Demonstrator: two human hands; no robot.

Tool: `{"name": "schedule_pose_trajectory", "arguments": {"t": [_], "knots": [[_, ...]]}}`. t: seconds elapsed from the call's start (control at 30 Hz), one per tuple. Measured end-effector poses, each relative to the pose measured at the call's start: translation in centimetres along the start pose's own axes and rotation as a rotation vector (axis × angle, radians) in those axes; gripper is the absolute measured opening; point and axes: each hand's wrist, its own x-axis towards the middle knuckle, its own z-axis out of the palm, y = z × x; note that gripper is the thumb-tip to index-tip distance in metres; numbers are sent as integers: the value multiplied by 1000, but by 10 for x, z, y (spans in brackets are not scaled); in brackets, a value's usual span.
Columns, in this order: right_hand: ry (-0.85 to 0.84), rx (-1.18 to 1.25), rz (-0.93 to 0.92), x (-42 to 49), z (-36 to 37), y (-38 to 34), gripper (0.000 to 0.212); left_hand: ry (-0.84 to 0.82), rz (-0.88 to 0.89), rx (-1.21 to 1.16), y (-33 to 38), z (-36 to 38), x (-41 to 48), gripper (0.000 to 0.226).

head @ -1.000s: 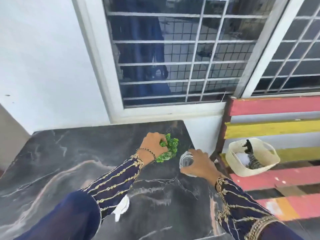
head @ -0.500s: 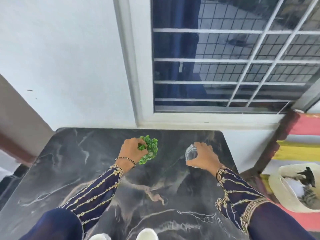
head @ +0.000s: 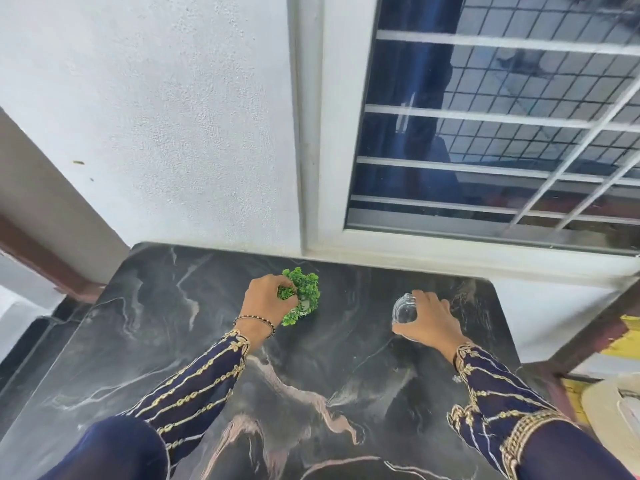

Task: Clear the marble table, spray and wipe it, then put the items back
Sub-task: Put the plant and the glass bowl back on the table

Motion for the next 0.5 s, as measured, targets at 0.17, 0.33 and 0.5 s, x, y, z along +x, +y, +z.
{"name": "schedule_pose_trajectory", "arguments": {"t": [0.17,0.33,0.5], "knots": [[-38,-18,57,2,0,-7,106,37,-48,-52,-16,-12,6,25],[86,-130,-8,-8,2,-43,93,47,-55,-63,-41,-34,10,23],[77,-92,-62,-17,14,-101,76,47,-54,-64,-77,-61,24,25]]}}
